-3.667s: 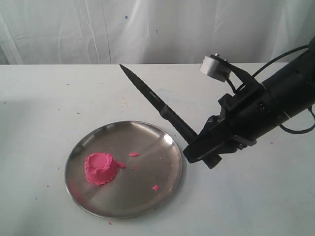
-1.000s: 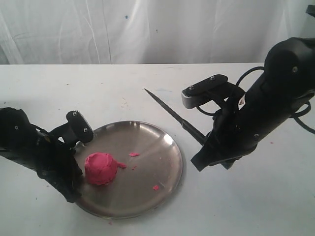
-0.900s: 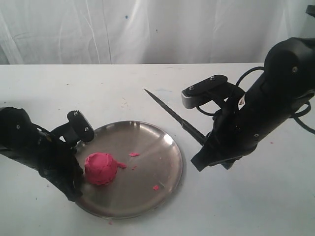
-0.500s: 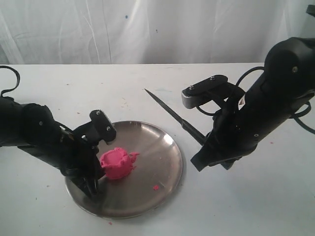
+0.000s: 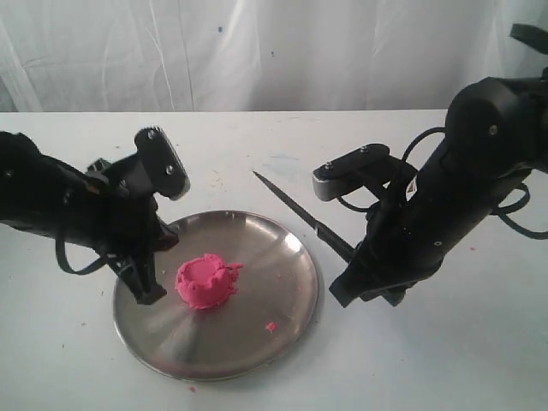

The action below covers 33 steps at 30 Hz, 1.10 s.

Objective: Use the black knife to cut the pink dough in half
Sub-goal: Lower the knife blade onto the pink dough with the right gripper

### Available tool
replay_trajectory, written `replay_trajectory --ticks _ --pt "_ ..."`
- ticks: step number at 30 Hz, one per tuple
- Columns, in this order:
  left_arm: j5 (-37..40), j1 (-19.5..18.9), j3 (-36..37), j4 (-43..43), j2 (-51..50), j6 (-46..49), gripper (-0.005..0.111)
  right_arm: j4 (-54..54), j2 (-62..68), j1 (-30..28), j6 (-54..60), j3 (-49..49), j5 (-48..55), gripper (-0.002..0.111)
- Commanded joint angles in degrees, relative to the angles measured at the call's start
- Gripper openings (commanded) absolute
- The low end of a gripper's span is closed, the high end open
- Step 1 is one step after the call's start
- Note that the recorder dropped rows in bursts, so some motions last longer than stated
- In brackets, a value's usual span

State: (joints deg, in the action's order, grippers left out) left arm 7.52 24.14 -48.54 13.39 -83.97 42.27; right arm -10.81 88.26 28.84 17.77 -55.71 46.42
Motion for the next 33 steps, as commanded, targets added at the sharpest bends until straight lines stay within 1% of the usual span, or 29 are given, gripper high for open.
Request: replay_trajectory --ticks 1,4,6,9,10,12,14,16,19,22,26,33 --pt "-1.96 -0.11 -0.19 -3.14 6.17 0.1 0.0 -0.69 2.93 3.25 1.49 -3.68 4.31 0.0" --pt "-4.24 -0.11 -0.19 -3.88 7.9 0.1 0.0 -0.26 6.27 6.75 1.49 -9.21 5.47 0.0" --pt "-5.59 -0.23 -0.19 -4.01 7.86 0.21 0.0 0.68 9.34 7.89 1.49 -12.77 6.11 0.0" --pt "-6.57 -2.74 -0.19 -5.39 5.34 0.21 0.0 0.51 13.95 8.61 2.95 -16.36 9.2 0.0" --pt "-6.56 -4.11 -0.19 -5.39 4.15 0.21 0.0 0.39 15.29 8.75 3.98 -16.81 9.88 0.0" --pt "-6.77 -6.44 -0.19 -5.39 2.09 0.21 0.0 0.36 16.87 9.2 4.68 -16.96 9.63 0.0" --pt "-6.93 -7.51 -0.19 -5.39 0.99 -0.14 0.0 0.24 17.83 9.56 5.27 -16.96 9.19 0.0" --pt "-6.92 -7.4 -0.19 -4.22 0.52 -1.71 0.0 0.24 18.61 10.04 6.16 -16.96 9.07 0.0" --pt "-7.52 -7.4 -0.19 1.25 -0.51 -9.12 0.0 0.37 19.32 11.17 8.53 -16.96 9.09 0.0" --pt "-7.91 -7.4 -0.19 1.65 -1.3 -13.27 0.0 0.37 19.39 11.76 8.78 -16.96 7.59 0.0" --pt "-7.52 -7.4 -0.19 1.65 -1.44 -21.3 0.0 0.84 19.86 11.76 8.78 -16.96 5.05 0.0" --pt "-7.52 -7.4 -0.19 1.65 -1.67 -23.77 0.0 1.57 21.4 11.76 8.64 -16.96 5.17 0.0"
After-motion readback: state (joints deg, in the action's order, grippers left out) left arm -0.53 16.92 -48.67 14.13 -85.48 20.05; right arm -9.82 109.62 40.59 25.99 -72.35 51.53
